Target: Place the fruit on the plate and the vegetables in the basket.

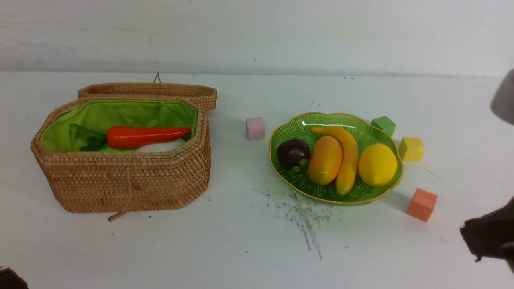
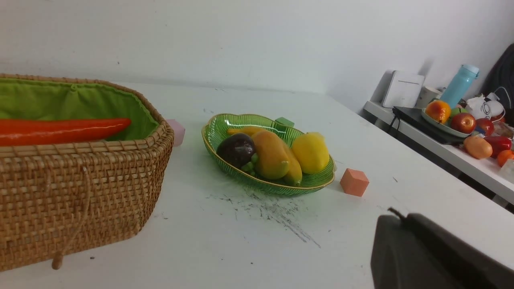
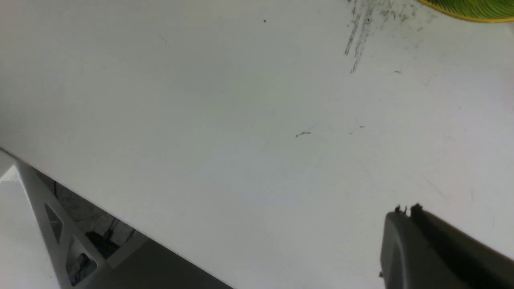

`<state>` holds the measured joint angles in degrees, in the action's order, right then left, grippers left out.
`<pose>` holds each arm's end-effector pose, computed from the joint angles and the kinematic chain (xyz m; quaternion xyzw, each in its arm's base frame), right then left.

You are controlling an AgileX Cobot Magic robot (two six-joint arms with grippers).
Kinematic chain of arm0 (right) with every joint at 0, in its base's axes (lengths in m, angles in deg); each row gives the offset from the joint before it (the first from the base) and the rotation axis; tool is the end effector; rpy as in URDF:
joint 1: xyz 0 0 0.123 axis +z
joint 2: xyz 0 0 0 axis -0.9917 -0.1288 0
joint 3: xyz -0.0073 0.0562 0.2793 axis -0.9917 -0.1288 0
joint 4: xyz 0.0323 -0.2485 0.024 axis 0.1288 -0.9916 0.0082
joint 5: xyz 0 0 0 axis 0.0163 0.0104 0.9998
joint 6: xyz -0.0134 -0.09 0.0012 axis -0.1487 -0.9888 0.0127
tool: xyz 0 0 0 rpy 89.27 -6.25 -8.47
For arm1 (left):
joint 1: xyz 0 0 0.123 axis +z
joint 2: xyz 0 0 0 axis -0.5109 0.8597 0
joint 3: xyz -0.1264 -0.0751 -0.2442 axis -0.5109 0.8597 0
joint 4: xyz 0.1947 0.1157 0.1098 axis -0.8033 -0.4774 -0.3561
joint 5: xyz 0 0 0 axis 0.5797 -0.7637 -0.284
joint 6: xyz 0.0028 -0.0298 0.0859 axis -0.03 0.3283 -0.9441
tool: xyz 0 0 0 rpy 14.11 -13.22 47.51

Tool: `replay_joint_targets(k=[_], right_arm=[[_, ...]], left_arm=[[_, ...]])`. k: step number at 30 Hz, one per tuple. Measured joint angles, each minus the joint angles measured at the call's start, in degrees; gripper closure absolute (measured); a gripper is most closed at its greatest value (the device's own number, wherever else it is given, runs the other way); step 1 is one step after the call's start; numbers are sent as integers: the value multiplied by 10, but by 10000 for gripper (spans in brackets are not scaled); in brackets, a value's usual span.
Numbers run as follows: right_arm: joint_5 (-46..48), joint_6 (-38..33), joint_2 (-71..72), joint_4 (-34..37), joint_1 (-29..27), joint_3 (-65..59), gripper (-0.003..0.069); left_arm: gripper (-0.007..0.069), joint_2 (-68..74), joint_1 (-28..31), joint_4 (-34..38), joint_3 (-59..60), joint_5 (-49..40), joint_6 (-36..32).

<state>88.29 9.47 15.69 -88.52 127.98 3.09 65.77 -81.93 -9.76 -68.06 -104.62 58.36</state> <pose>0.1076 0.1102 0.4071 -0.2362 0.9187 0.1664 0.2693 0.0320 -0.0100 0.2746 0.1205 0.7004 -0.3478 0.6115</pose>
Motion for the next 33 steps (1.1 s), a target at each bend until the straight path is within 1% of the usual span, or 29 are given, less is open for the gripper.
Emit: replay_joint_targets(k=[9, 11, 13, 17, 18, 21, 24, 27, 32, 33], right_arm=[[0, 1, 23, 0, -1, 0, 633], [0, 0, 28, 3, -11, 0, 631], [0, -19, 38, 5, -44, 0, 628], [-2, -60, 80, 4, -139, -10, 625], [-6, -78, 101, 6, -171, -25, 625], [-28, -108, 151, 10, -227, -66, 625], [-82, -126, 205, 2, -273, -124, 622], [-169, -132, 269, -5, -320, -197, 618], [-330, -133, 399, -5, -411, -404, 615], [-336, -133, 405, -5, -418, -424, 615]], left_arm=[[638, 0, 0, 0, 0, -3, 0], [638, 0, 0, 0, 0, -2, 0], [636, 0, 0, 0, 0, -2, 0], [634, 0, 0, 0, 0, -3, 0], [632, 0, 0, 0, 0, -4, 0], [629, 0, 0, 0, 0, -4, 0], [627, 0, 0, 0, 0, -4, 0], [627, 0, 0, 0, 0, -4, 0], [620, 0, 0, 0, 0, -4, 0], [620, 0, 0, 0, 0, -4, 0]])
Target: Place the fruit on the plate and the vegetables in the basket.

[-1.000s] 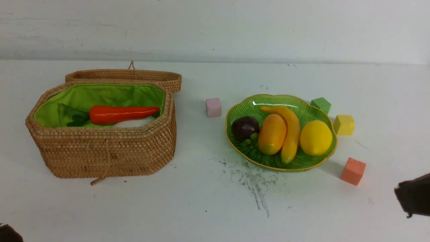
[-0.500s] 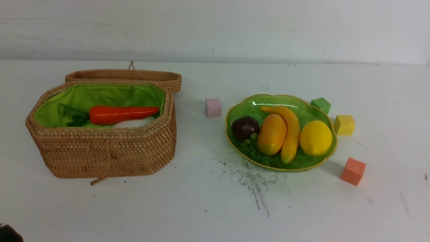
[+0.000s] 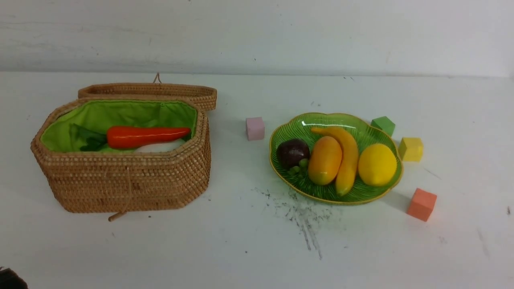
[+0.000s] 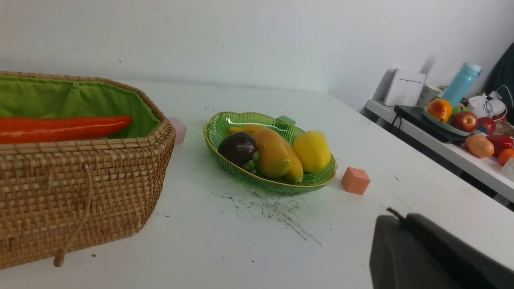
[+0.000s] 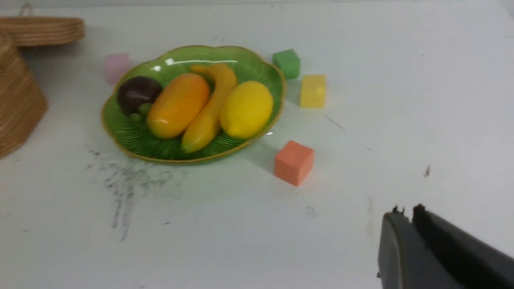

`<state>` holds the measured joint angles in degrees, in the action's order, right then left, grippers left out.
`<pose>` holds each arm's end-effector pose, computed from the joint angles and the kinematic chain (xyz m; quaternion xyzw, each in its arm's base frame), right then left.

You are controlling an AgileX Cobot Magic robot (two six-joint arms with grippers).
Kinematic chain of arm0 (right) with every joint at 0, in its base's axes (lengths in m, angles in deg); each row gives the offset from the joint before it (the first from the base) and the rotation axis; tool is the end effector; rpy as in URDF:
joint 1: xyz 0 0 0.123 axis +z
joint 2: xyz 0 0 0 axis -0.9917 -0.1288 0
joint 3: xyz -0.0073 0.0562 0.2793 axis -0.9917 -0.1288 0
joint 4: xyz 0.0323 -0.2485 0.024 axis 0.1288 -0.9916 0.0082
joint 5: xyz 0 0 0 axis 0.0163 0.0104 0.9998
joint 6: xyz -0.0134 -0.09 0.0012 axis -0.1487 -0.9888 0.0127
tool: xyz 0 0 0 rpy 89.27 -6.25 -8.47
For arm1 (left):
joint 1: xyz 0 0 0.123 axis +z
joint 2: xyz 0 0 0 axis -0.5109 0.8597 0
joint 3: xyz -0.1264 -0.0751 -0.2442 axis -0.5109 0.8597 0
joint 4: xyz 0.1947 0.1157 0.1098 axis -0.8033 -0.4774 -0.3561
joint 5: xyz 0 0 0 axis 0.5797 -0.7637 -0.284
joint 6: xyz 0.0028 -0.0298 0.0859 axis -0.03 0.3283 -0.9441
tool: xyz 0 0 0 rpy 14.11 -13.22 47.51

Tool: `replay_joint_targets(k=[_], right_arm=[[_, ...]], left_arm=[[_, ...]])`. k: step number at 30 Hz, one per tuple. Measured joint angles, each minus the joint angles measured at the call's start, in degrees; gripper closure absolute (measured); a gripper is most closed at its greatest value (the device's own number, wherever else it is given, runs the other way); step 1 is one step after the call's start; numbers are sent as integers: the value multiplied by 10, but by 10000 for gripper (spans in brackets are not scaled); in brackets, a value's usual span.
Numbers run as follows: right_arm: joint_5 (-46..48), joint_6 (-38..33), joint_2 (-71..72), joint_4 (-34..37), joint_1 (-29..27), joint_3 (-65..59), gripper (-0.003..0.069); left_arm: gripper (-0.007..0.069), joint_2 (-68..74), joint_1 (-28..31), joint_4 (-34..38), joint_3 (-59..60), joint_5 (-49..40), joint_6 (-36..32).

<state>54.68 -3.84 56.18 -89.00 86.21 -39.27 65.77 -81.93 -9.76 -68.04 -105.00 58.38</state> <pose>0.0538 0.0035 0.2940 -0.0026 0.8258 0.0337 0.5629 0.0322 -0.0099 0.2740 0.1198 0.7028 -0.3459 0.6100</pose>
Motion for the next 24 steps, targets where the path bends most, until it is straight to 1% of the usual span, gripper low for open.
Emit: replay_joint_targets(k=[1, 3, 8, 13, 24], right_arm=[[-47, 0, 46, 4, -21, -75, 615], [-83, 0, 89, 8, -35, -157, 627], [-141, 0, 150, 10, -36, -268, 676], [-158, 1, 151, 20, -37, -278, 677], [-163, 1, 152, 23, -37, -279, 675]], left_arm=[[619, 0, 0, 0, 0, 0, 0], [617, 0, 0, 0, 0, 0, 0], [612, 0, 0, 0, 0, 0, 0], [606, 0, 0, -1, 0, 0, 0], [599, 0, 0, -1, 0, 0, 0]])
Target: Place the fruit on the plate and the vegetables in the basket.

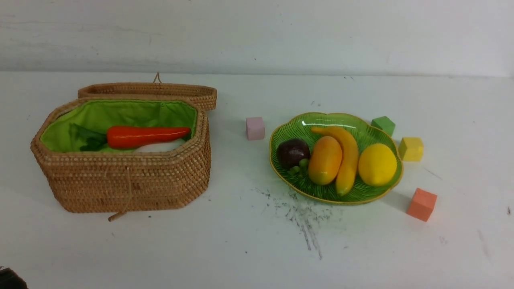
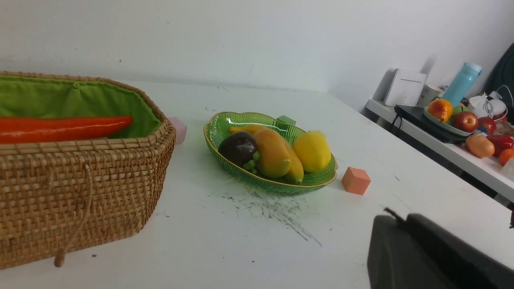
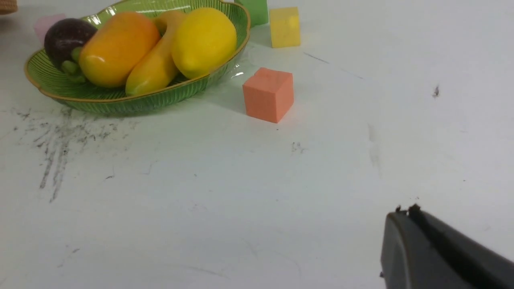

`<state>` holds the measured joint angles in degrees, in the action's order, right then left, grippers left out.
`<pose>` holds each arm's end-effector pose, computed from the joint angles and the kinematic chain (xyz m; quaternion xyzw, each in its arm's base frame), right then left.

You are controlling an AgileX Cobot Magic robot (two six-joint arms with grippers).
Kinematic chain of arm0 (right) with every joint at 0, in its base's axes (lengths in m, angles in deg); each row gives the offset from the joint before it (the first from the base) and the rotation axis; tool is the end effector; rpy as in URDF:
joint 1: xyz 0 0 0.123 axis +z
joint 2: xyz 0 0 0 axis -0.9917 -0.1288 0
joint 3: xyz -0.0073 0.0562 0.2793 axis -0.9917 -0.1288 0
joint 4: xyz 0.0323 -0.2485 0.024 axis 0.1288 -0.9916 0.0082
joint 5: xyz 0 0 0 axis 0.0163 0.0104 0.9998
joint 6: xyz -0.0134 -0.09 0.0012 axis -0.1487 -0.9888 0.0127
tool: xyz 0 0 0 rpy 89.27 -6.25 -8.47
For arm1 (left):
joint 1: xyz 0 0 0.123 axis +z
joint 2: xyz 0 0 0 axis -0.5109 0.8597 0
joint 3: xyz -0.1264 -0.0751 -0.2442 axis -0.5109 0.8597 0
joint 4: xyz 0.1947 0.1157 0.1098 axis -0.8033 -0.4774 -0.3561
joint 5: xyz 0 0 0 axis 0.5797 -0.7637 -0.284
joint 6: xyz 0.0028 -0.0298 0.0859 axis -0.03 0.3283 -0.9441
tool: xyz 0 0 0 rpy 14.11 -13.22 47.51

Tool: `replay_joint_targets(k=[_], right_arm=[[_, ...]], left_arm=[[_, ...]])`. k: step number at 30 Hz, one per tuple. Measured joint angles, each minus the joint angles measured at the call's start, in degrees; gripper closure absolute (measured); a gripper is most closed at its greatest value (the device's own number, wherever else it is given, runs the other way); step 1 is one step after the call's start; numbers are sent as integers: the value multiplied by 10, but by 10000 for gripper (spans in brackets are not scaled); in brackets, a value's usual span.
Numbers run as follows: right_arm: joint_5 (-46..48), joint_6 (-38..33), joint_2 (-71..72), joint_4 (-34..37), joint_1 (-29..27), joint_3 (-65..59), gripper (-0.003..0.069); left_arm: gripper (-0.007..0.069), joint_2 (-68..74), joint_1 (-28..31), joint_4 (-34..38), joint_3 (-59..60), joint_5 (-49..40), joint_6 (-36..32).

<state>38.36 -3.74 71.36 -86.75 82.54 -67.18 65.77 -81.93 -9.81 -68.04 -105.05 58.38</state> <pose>0.0520 0.0014 0.1729 0.0342 0.8070 0.0336 0.5887 0.0323 -0.0098 0.2739 0.1199 0.7030 -0.3453 0.6101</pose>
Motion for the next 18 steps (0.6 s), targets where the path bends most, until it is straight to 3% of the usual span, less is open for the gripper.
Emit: replay_joint_targets(k=[18], right_arm=[[-1, 0, 0, 1, 0, 0, 673]], left_arm=[[585, 0, 1, -13, 0, 0, 0]])
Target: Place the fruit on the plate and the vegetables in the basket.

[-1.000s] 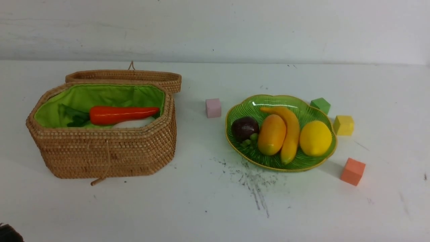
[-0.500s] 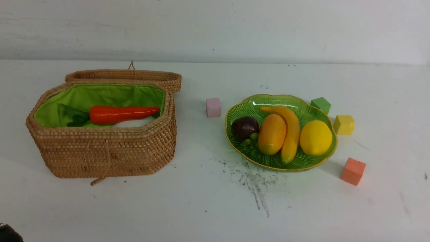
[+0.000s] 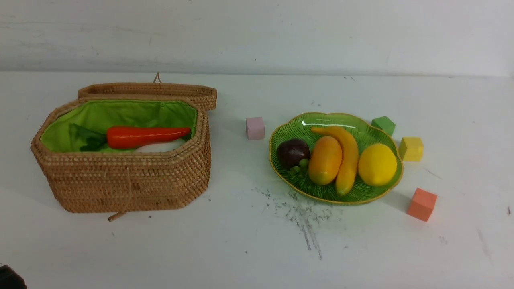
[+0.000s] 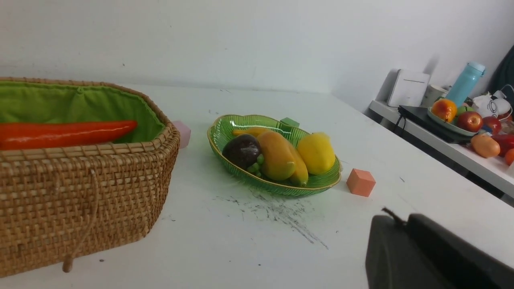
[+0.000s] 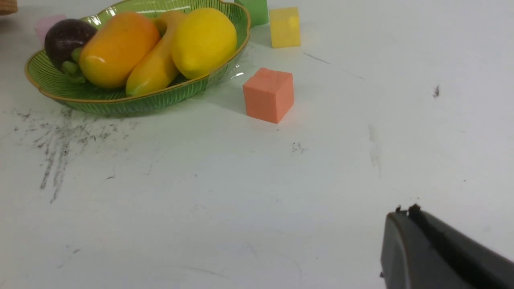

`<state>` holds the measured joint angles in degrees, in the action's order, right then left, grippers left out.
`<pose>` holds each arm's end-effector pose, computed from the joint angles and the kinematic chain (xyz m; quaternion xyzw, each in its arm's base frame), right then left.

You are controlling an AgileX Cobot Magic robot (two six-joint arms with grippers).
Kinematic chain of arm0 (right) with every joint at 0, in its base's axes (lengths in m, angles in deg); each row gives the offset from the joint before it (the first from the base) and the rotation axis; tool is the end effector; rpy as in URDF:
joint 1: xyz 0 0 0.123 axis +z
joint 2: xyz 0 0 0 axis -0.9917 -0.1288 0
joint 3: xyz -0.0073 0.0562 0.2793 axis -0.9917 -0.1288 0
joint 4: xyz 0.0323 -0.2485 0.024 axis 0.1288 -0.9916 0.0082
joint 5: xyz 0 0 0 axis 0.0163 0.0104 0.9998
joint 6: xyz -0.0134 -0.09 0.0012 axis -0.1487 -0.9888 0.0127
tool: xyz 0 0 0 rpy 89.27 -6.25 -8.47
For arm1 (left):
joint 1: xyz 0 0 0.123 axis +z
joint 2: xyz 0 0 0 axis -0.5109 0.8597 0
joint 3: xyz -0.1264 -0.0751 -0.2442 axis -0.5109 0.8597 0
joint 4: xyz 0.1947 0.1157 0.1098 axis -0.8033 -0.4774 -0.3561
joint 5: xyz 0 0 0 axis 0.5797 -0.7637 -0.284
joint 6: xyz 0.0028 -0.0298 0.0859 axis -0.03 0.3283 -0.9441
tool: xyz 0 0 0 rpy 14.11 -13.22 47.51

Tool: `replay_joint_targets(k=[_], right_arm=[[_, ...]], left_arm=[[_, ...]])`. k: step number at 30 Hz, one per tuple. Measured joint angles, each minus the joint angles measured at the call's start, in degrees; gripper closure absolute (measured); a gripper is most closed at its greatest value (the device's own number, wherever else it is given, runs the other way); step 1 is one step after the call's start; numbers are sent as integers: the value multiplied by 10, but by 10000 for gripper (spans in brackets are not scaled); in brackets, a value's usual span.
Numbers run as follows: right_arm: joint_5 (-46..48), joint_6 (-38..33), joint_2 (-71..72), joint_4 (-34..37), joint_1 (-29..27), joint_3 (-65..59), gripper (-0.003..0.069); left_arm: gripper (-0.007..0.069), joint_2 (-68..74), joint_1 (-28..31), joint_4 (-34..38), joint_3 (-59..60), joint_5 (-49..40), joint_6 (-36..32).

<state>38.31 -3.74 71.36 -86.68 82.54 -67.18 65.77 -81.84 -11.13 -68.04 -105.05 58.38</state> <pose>0.0521 0.0014 0.1730 0.0346 0.8067 0.0341 0.5890 0.0328 -0.0091 0.2743 0.1230 0.7008 -0.3364 0.6169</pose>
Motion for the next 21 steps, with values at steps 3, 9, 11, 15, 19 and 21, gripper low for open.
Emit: replay_joint_targets(k=[3, 9, 11, 15, 19, 21], right_arm=[[0, 0, 0, 0, 0, 0, 671], [0, 0, 0, 0, 0, 0, 666], [0, 0, 0, 0, 0, 0, 666], [-1, 0, 0, 0, -1, 0, 663], [-1, 0, 0, 0, -1, 0, 659], [-1, 0, 0, 0, -1, 0, 659]], left_arm=[[589, 0, 21, 1, 3, 4, -3], [638, 0, 169, 93, 55, 99, -156], [638, 0, 219, 146, 73, 129, -218], [638, 0, 344, 321, 136, 194, -392], [638, 0, 423, 419, 182, 211, -472], [638, 0, 446, 429, 186, 183, -477]])
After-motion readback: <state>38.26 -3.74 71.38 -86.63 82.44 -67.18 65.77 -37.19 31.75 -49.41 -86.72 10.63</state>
